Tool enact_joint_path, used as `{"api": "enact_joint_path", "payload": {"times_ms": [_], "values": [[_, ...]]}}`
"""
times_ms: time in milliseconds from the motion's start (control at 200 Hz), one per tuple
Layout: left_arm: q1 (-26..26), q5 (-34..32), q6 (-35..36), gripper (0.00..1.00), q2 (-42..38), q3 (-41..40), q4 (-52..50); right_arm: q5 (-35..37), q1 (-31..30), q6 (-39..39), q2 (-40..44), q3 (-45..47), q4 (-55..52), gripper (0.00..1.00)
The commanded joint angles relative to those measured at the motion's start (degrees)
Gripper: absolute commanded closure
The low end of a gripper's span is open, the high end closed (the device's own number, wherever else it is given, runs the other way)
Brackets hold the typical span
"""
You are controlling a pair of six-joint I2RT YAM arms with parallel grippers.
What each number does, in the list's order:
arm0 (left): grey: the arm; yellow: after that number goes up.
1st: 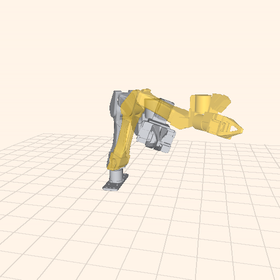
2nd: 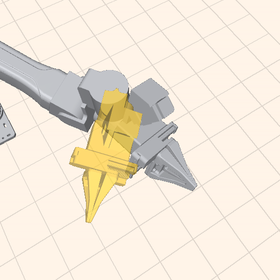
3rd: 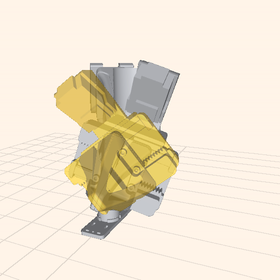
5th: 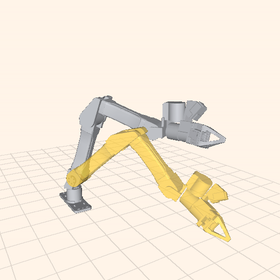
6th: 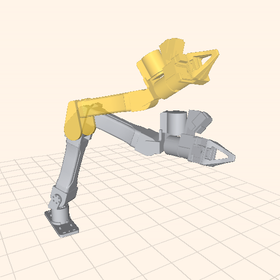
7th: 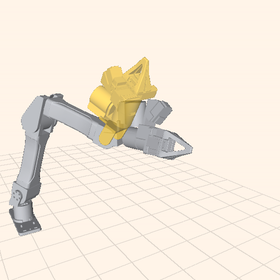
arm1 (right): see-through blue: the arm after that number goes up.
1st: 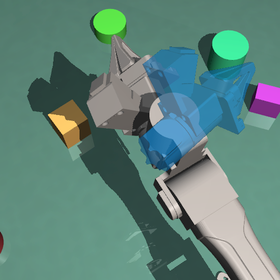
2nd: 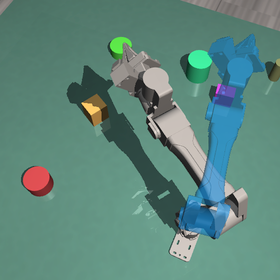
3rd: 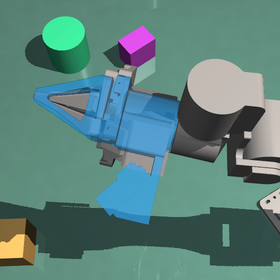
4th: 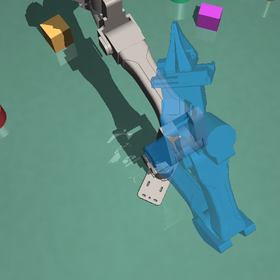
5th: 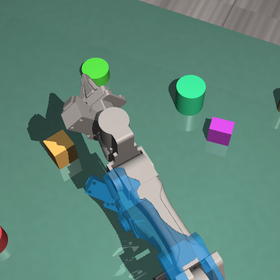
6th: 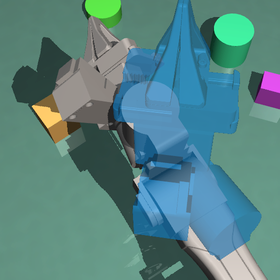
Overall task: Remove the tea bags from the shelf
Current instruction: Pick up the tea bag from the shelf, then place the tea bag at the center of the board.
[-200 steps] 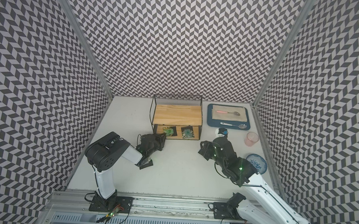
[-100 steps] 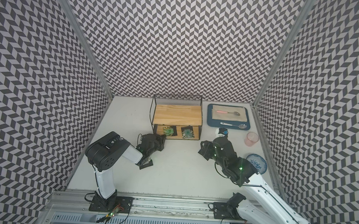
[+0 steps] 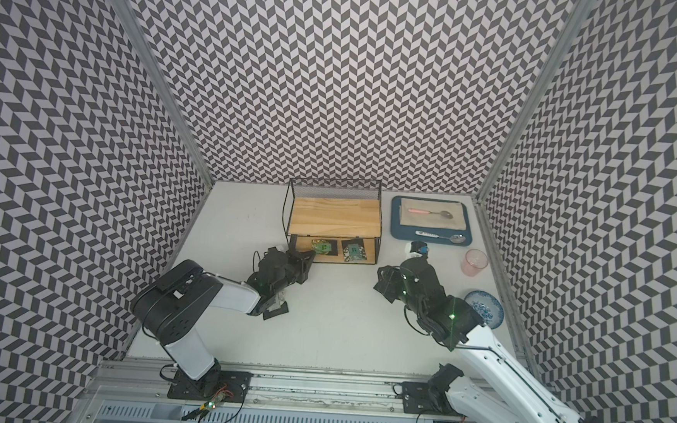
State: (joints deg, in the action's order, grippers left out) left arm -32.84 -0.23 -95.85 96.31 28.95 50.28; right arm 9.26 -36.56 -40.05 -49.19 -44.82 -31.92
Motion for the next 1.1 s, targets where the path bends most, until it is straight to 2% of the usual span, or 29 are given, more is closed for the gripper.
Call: {"api": "enact_joint_path", "payload": {"times_ms": [0, 185, 356, 486, 571, 691, 851, 1097], "values": [[-1.0, 4.3, 4.0, 1.0, -5.6, -2.1, -6.2, 0.1, 0.4, 0.7, -0.4, -0.3, 2.2, 0.41], [-2.2, 6.8, 5.8, 1.0, -19.1, -8.1, -17.2, 0.5, 0.4, 0.8, -1.0, -0.4, 2.4, 0.41], [-1.8, 5.8, 9.5, 1.0, -35.6, -11.5, -35.9, 0.6, 0.4, 1.0, -1.4, -0.8, 2.4, 0.41], [-1.2, 3.9, 11.7, 1.0, -45.3, -13.1, -50.2, 0.2, 0.4, 1.0, -1.6, -0.8, 2.6, 0.41], [-0.2, 3.8, 12.0, 1.0, -50.0, -15.5, -53.3, -0.5, 0.4, 1.0, -1.8, -0.5, 2.8, 0.41], [0.8, 4.3, 11.9, 1.0, -54.1, -18.8, -55.0, -1.9, 0.4, 1.2, -2.2, -0.2, 3.6, 0.41], [1.5, 6.0, 12.8, 1.0, -55.1, -21.1, -57.0, -3.0, 0.4, 1.2, -2.6, 0.3, 4.4, 0.41], [1.6, 5.8, 14.6, 1.0, -55.7, -20.2, -61.2, -5.2, 0.4, 0.3, -4.4, 1.2, 5.2, 0.41]]}}
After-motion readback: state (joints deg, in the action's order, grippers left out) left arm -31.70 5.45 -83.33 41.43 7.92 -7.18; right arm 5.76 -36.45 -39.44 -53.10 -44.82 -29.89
